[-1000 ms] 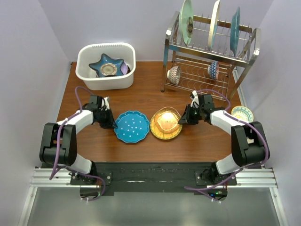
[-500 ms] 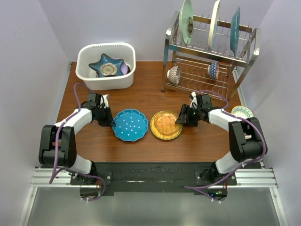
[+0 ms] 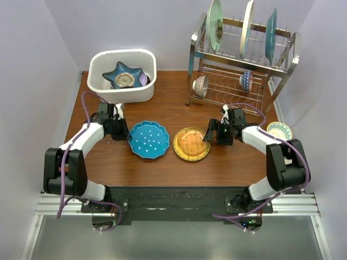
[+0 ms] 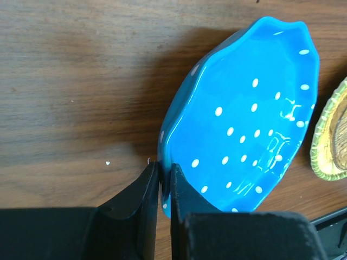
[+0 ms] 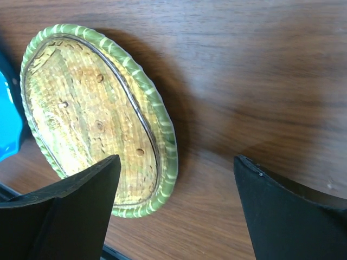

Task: Place the plates into the plastic bin on the countertop
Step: Place the plate at the center of the board, then pick up the plate at the center of the board.

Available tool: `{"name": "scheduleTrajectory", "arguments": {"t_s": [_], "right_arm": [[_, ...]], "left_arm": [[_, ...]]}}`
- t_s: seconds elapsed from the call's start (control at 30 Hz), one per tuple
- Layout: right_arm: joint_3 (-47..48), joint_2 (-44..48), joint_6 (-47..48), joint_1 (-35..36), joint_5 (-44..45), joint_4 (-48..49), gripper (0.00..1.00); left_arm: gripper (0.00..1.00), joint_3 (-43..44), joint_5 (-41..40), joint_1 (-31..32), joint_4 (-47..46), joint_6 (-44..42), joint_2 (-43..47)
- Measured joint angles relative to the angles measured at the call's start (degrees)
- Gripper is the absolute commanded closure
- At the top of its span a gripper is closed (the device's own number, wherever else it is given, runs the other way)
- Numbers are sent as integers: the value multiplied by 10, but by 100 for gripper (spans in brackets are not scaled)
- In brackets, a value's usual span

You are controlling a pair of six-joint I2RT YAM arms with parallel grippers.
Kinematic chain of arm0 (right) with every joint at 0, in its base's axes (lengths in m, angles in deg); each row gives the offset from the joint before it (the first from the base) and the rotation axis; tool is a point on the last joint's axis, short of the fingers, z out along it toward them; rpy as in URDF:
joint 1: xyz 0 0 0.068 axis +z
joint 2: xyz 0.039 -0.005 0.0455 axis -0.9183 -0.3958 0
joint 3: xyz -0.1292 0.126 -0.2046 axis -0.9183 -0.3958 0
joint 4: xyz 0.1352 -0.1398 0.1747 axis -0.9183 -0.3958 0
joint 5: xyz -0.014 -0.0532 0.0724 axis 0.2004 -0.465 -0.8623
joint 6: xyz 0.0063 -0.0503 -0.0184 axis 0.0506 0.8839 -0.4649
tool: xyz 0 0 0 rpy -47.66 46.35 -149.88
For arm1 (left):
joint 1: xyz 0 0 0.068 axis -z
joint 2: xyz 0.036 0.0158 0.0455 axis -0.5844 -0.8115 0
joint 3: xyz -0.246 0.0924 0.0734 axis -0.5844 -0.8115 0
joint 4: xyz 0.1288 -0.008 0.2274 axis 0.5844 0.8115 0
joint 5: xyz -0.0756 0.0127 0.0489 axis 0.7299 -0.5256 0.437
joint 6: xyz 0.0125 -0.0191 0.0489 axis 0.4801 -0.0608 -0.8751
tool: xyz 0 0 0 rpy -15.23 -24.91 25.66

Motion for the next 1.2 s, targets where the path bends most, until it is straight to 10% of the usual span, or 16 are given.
{"name": "scheduleTrajectory", "arguments": {"t_s": [1.2], "right_arm": [[10, 57, 1, 1, -13, -30, 4]], "left_arm": [[100, 165, 59, -11, 50, 1, -9]]}}
